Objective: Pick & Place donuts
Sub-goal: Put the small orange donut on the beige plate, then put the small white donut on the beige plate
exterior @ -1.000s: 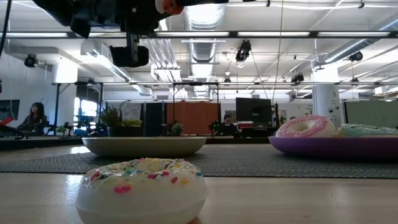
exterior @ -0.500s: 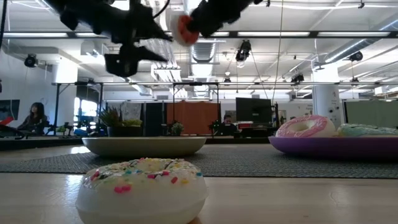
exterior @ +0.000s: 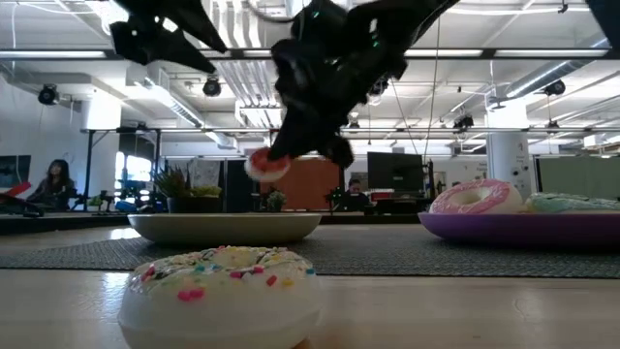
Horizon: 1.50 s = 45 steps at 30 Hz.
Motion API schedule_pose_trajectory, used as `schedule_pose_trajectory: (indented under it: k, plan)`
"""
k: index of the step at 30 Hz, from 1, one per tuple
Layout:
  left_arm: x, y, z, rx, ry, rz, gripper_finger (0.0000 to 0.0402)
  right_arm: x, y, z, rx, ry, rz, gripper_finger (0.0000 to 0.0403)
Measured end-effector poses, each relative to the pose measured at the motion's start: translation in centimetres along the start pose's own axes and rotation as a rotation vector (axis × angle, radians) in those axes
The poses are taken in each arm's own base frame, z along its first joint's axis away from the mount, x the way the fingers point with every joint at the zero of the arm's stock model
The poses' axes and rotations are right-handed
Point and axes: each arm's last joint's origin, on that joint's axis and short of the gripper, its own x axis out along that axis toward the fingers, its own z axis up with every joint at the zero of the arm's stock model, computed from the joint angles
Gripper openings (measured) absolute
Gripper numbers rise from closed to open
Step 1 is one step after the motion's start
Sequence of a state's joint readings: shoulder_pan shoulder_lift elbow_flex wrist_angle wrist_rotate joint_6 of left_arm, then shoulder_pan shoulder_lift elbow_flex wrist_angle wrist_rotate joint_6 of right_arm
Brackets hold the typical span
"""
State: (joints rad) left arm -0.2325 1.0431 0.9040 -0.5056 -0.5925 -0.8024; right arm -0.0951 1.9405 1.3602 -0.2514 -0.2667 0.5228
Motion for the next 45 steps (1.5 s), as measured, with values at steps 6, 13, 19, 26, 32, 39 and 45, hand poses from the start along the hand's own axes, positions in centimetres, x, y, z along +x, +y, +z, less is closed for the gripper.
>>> schedule_pose_trajectory:
  k: [6, 13, 19, 26, 32, 39, 45]
  plan:
    - [-1.1, -1.0, -1.2, -0.003, -0.026, -0.003, 0.0165, 3.8, -1.0, 0.2, 0.027, 0.099, 0.038, 0.0019]
    - [-1.1, -0.7, -2.3, -0.024, 0.008, 0.024, 0.0165, 5.7, -1.9, 0.6, 0.021, 0.130, -0.081, 0.0063]
    - [-1.0, -0.4, -2.6, -0.010, 0.017, 0.038, 0.0165, 5.2, -2.1, 0.9, -0.067, 0.136, -0.238, 0.0123]
    - [-0.8, -0.2, -3.2, 0.011, 0.075, 0.032, 0.0165, 4.6, -2.0, 1.1, -0.131, 0.135, -0.290, 0.0176]
    - [-0.6, -1.0, -4.9, 0.089, 0.238, -0.060, 0.0165, 1.7, -0.6, 2.3, -0.242, 0.062, -0.324, 0.0201]
    - [1.6, -4.2, -8.9, 0.151, 0.399, -0.190, 0.0165, -4.3, 0.9, 1.8, -0.323, -0.018, -0.348, 0.0203]
    - [4.5, -8.2, -12.5, 0.200, 0.430, -0.332, 0.0165, -10.5, 0.2, -2.3, -0.264, -0.091, -0.443, 0.0203]
